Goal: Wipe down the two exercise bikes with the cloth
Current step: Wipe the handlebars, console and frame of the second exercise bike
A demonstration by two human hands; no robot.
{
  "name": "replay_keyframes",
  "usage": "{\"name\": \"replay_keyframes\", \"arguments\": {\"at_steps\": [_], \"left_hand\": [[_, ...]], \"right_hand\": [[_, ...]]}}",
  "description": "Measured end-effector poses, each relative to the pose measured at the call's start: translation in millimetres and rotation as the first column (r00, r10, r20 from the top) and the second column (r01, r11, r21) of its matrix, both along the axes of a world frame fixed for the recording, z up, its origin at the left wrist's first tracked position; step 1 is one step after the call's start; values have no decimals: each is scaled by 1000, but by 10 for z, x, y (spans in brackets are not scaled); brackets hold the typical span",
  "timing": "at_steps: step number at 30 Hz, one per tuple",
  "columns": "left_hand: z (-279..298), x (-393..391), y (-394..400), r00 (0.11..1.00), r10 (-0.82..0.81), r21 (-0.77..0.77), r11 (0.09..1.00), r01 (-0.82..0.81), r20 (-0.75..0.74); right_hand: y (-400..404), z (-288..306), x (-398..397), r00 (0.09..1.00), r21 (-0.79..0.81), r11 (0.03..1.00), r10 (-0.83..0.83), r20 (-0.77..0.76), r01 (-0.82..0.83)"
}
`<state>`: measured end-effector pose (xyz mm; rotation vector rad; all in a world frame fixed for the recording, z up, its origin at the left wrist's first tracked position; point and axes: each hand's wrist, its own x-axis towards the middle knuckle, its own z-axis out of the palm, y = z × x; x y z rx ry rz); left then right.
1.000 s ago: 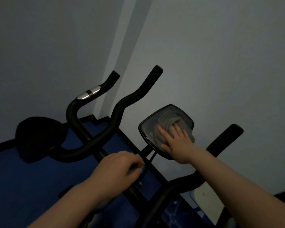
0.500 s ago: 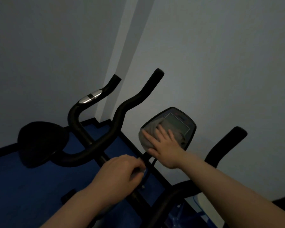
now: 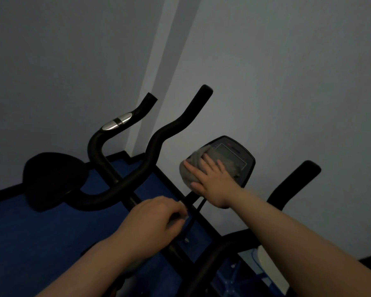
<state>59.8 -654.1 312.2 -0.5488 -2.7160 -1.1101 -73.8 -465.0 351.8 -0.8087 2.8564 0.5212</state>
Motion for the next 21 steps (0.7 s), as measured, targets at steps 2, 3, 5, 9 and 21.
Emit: {"name": "replay_keyframes", "arguments": {"at_steps": [2,3,5,9,21], "left_hand": [[1,4,-7,1000,2,0,1000,-2,5],[2,7,-5,1000,2,2,1000,-2,9],[11,12,-4,1000,3,-2,1000,-3,14],[8,5,12,1000,17,-5,1000,-17,6],[32,29,4,1000,18,-2,1000,-18,17]], "right_hand": [[-31,132,-175,994,-11,994,-105,-16,105],[-4,191,-225,983,-29,984,-179,-38,178],[82,200,-194,963,-49,966,-259,-71,256],[-8,-14,103,997,32,997,-72,-28,73],[173,261,-155,845,-167,842,-530,-72,514]]}}
